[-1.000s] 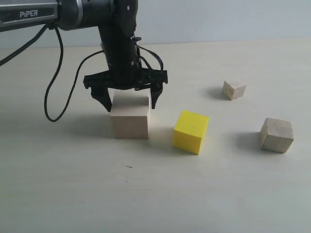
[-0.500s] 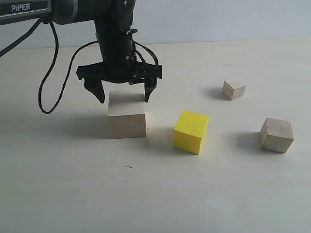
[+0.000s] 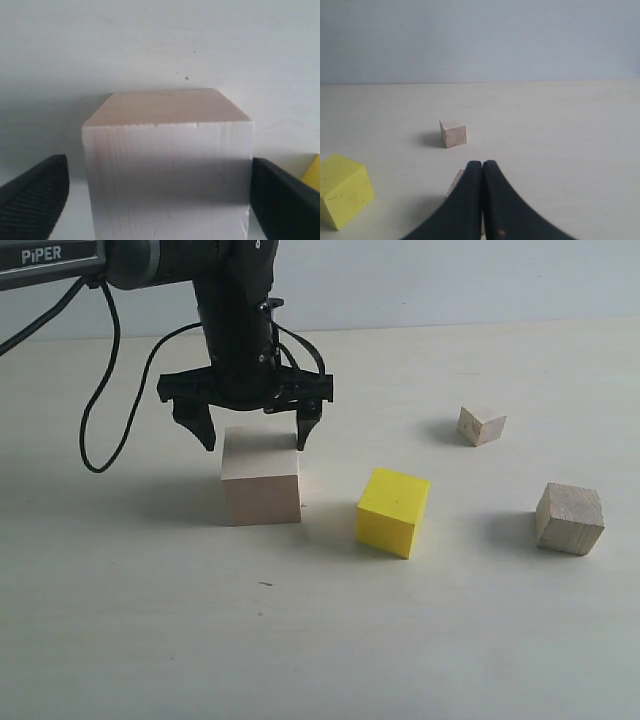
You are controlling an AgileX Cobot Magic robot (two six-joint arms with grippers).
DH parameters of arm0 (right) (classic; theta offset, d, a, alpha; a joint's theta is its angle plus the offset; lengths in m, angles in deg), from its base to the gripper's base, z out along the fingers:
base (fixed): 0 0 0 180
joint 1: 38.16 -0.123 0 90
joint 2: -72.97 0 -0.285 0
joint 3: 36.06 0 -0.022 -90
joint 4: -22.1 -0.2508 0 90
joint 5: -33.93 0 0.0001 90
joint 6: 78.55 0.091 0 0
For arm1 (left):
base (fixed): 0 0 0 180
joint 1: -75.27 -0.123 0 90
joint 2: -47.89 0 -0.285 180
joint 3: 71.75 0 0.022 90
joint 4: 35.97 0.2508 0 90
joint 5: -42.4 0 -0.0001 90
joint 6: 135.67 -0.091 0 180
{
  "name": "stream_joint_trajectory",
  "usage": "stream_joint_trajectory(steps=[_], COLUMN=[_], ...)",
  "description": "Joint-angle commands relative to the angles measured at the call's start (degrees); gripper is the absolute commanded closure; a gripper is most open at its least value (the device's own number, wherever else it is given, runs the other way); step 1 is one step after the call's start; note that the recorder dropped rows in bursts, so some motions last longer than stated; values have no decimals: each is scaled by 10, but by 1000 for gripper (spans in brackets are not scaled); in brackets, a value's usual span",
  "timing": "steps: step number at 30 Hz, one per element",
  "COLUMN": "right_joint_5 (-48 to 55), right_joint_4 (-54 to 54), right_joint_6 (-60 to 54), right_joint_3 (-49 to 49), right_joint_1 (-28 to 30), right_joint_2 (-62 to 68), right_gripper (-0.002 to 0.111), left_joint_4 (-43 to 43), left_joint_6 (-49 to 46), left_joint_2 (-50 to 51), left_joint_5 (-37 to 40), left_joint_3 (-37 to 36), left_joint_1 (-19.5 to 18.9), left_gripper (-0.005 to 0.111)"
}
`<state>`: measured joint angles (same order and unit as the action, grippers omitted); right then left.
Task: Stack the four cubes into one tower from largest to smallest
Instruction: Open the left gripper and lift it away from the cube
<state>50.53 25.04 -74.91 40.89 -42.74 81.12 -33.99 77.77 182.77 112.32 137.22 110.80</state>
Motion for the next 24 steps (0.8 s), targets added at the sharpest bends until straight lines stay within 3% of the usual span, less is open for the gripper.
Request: stream_joint_trajectory(steps=[1, 13, 16, 22, 24], right_joint_5=[-8, -8, -8, -8, -8], right_joint_4=[0, 0, 0, 0, 0], right_joint_6=[-1, -1, -1, -1, -1], right_joint_3=[3, 3, 3, 3, 3], right_joint_1=[-1, -1, -1, -1, -1], right_joint_2=[-4, -4, -4, -4, -4], right_gripper=[108, 108, 108, 108, 108], left_joint_4=[7, 1, 14, 10, 15], left_joint_6=[-4, -65, -68, -110, -128], left_joint_2=[-20, -73, -82, -122, -140], left_joint_5=[0, 0, 0, 0, 0], left_joint_3=[0, 0, 0, -1, -1], left_joint_1=[-2, -2, -2, -2, -2], left_gripper=[15, 17, 36, 106, 105])
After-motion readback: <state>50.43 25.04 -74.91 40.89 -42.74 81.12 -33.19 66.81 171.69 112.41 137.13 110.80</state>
